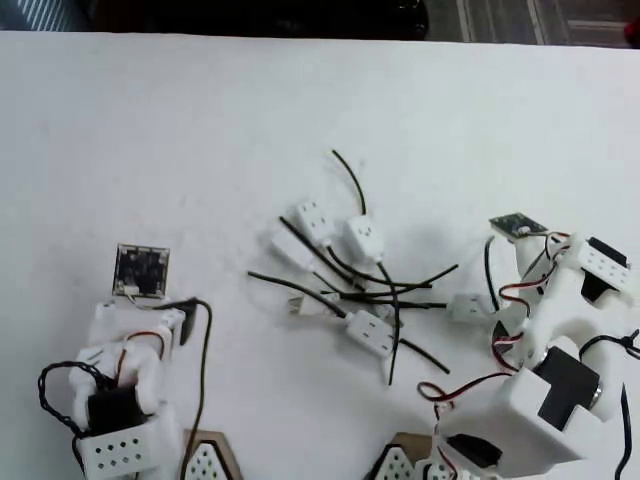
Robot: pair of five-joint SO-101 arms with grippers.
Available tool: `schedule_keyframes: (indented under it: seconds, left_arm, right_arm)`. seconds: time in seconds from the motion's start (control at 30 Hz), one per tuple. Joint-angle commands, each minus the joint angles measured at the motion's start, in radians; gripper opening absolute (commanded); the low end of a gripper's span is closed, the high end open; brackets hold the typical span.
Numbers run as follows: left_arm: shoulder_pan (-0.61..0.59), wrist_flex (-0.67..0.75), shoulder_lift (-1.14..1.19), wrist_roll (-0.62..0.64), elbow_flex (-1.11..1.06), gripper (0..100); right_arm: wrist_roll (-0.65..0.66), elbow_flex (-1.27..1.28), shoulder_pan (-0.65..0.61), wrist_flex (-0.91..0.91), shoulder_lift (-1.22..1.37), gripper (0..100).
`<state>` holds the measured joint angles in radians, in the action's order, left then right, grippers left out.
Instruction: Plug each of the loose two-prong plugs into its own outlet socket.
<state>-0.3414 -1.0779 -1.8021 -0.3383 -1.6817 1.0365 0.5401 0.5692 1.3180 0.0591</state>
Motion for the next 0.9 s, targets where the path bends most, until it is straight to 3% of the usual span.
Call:
schedule_keyframes:
  seconds: [0.0,0.33,0.87]
  left_arm:
    - [-0.007,0.018,-0.012,-0.011,0.005,29]
    - [-0.007,0.018,-0.012,-0.011,0.005,29]
    - [-0.007,0.017,-0.012,-0.011,0.005,29]
  right_arm:
    - [-0.012,-0.032,-0.004,-0.008,-0.018,1.5]
    - [-0.012,-0.026,-0.021,0.084,-0.142,1.7]
    - [-0.018,-0.026,-0.071,0.128,0.007,2.2]
